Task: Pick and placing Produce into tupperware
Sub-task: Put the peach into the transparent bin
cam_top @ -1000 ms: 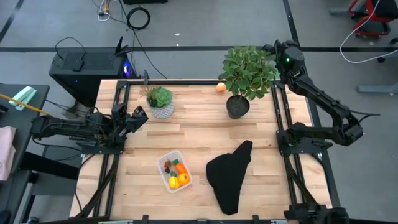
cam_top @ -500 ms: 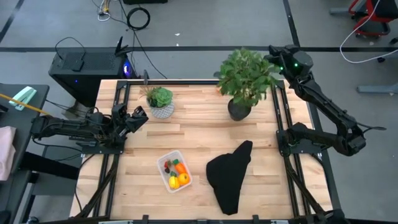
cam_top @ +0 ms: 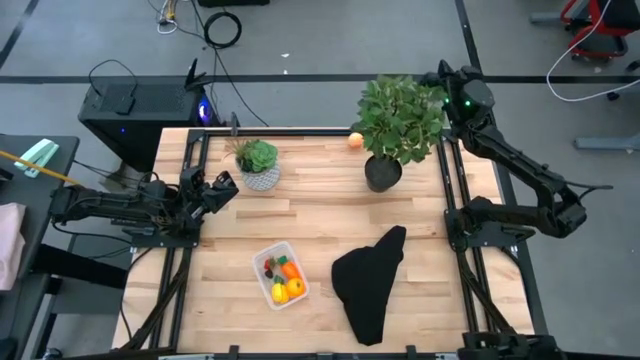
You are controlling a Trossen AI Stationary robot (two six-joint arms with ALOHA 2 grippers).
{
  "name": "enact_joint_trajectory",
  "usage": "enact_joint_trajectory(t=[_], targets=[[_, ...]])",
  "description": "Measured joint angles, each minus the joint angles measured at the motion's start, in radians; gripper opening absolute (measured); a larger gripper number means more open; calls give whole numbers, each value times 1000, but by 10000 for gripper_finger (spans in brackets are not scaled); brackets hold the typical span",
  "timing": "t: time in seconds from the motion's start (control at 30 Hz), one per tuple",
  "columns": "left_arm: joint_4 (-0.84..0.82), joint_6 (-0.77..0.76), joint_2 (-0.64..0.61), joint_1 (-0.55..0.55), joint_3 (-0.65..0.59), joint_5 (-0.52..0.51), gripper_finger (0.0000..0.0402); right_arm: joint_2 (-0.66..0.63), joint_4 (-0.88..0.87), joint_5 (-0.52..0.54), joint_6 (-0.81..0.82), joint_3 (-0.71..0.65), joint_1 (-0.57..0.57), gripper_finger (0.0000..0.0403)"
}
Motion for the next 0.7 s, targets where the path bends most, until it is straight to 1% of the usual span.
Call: enact_joint_trajectory(t=[0.13, 0.37, 0.53, 0.7], targets=[[-3, 0, 0, 0, 0, 0, 21, 6, 34, 16, 24, 0, 0, 0], [-19, 0, 0, 0, 0, -2, 29, 21, 138, 56, 100, 0, -1, 0], [-22, 0, 0, 0, 0, -3, 24, 17, 204, 57, 172, 0, -1, 0], [-23, 0, 0, 0, 0, -3, 21, 5, 250, 30, 175, 0, -1, 0]])
